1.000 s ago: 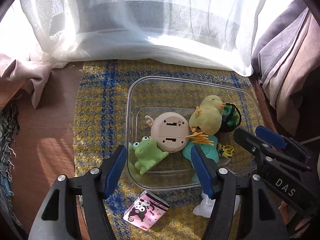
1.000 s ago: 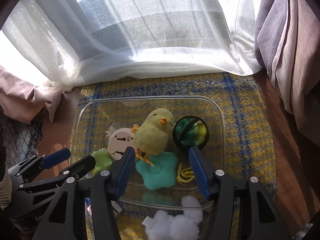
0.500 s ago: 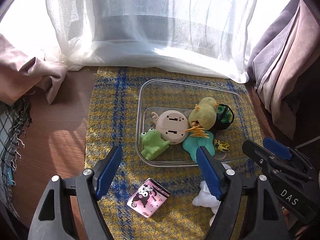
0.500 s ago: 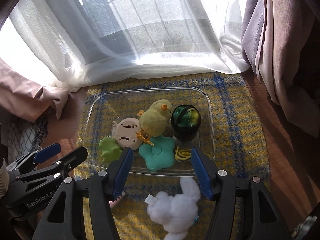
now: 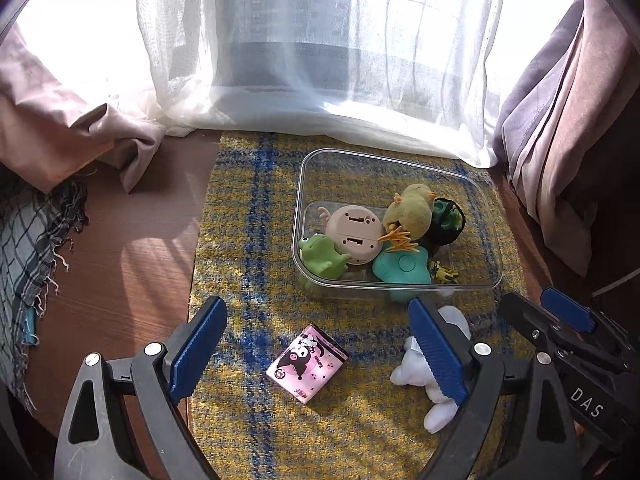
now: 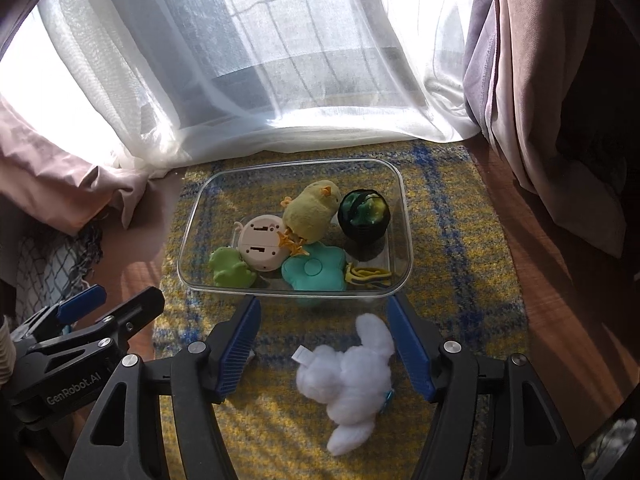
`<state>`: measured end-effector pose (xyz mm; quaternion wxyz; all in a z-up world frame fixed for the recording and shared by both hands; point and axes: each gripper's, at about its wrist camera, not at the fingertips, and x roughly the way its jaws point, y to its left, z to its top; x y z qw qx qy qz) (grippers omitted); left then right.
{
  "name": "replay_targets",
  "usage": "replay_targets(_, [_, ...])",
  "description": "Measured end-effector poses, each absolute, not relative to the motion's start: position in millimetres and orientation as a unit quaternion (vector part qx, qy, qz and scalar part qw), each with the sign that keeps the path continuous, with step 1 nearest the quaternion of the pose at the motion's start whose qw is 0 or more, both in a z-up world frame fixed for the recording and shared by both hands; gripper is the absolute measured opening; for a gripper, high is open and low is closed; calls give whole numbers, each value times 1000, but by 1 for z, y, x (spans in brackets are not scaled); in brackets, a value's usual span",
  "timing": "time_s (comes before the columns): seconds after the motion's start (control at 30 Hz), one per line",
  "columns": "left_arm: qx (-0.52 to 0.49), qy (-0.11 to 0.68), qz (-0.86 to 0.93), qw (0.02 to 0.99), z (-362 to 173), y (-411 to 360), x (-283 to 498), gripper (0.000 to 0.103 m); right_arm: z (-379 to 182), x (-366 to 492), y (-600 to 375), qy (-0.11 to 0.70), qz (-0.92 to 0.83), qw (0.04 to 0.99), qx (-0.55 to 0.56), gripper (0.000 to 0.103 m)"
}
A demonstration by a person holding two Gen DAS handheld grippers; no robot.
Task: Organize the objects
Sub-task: 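Withdraw both grippers from the clear box back over the mat, then close the right gripper on the white plush bunny while the left moves toward the pink tissue pack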
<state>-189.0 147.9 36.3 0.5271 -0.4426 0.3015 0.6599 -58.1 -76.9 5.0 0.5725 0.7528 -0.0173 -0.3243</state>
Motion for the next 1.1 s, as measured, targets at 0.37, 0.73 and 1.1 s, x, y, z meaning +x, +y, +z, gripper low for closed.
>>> replay_targets(0.37, [-445, 311, 654, 527, 31, 122, -178, 95, 9, -53, -52, -7, -314, 578, 753, 66])
replay_targets(0.73, [-461, 318, 643, 522, 13, 107, -165, 95, 1, -41, -32, 10, -295, 586, 755, 66])
replay_targets(1.1, [-490, 319, 635, 506, -12, 99, -157, 95, -20, -21, -27, 38, -253, 599, 759, 66])
